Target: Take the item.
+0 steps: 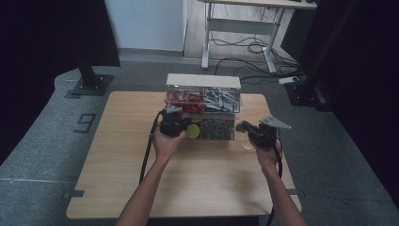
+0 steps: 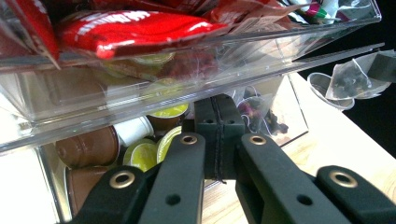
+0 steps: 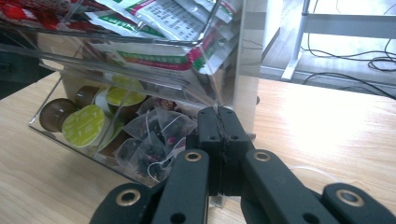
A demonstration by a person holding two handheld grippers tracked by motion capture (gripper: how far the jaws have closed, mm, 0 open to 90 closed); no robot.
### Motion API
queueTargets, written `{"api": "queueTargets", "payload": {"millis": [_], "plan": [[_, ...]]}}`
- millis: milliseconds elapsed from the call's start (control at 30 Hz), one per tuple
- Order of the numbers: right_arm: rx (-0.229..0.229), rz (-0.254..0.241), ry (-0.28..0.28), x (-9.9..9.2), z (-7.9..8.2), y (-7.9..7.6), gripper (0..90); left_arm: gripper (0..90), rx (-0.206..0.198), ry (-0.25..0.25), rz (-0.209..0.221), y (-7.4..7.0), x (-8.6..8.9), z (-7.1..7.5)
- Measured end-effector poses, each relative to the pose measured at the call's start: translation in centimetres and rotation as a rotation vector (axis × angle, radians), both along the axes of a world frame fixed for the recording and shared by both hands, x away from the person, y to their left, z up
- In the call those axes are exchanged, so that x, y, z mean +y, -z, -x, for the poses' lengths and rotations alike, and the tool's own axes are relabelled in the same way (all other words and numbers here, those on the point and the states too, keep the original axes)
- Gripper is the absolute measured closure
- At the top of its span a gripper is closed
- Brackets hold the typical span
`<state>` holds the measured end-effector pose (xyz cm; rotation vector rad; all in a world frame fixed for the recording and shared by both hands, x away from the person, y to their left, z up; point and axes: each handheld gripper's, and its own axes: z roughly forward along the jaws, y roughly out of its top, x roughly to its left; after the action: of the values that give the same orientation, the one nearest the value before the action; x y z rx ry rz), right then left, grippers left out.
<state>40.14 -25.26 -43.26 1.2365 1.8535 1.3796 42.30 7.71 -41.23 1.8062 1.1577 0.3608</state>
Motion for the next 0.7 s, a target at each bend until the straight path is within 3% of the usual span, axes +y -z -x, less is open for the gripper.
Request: {"api": "queueTargets", "payload": {"millis": [700], "plan": [[0.005,0.01,0.053,-2.1,-0.2,0.2,89.4,89.8,-0.001,0.001,-0.004,0.2,0.0,0.1]]}}
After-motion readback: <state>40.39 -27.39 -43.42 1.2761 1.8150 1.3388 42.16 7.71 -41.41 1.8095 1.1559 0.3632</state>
